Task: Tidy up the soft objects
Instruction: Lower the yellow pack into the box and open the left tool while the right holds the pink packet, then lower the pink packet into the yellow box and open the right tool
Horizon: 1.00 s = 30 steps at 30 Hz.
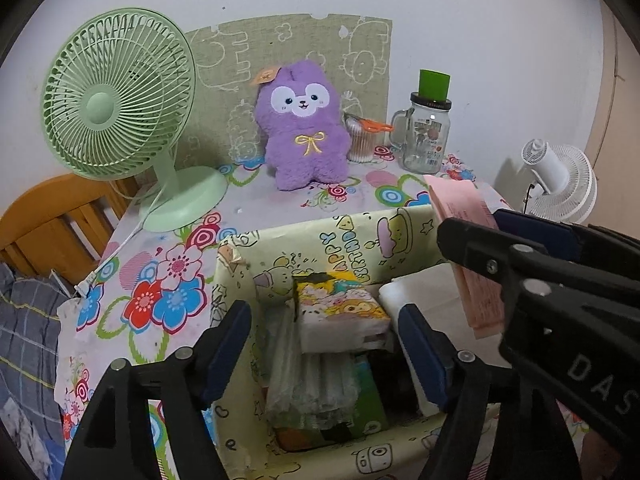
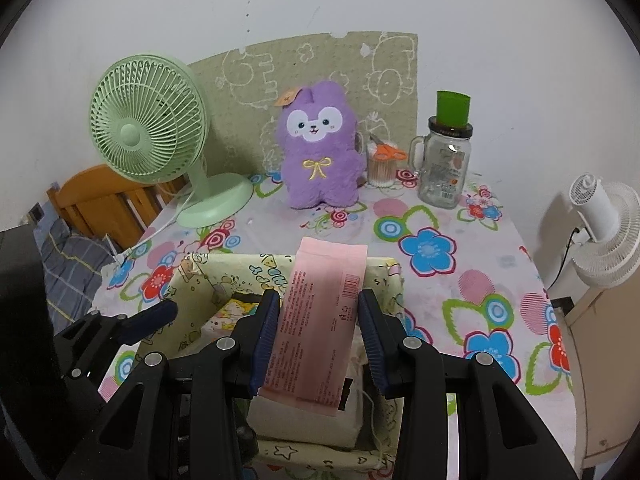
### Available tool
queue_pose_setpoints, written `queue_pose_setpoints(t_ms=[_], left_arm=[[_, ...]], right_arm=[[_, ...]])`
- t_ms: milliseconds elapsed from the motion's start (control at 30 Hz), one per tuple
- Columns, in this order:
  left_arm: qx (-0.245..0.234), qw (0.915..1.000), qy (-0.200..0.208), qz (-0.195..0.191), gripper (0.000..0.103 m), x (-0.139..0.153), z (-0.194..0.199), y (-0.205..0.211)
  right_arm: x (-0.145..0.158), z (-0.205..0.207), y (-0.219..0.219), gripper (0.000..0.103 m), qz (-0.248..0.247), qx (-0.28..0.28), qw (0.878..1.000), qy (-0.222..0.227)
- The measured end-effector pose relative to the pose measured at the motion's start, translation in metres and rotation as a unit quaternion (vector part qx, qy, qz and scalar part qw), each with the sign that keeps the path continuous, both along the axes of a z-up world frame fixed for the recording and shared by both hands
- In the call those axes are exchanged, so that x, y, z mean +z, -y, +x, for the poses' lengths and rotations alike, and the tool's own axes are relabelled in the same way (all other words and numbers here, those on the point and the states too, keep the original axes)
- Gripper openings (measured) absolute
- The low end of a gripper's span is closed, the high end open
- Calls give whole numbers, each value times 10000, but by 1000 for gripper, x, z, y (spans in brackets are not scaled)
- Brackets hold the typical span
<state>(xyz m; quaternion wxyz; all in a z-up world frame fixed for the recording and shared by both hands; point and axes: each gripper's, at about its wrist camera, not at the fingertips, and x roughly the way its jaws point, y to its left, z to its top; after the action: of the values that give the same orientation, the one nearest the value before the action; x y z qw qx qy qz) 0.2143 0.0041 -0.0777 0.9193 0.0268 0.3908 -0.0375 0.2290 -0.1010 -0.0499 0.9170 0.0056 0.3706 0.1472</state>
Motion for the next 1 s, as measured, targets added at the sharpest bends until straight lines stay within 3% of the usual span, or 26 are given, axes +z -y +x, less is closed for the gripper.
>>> queue_pose_setpoints(t_ms=[533, 667, 1000], left_arm=[[-130, 9999, -112, -12, 88, -3, -5, -4], [-177, 9998, -46, 30, 90, -1, -11, -1], [-203, 9998, 73, 28, 92, 7, -31, 6]], right_arm=[[-16, 8, -23, 45, 153, 275, 9990, -322], [-17, 7, -24, 59, 90, 281, 9987, -411], [-11, -13, -7, 61, 117, 83, 9993, -352]])
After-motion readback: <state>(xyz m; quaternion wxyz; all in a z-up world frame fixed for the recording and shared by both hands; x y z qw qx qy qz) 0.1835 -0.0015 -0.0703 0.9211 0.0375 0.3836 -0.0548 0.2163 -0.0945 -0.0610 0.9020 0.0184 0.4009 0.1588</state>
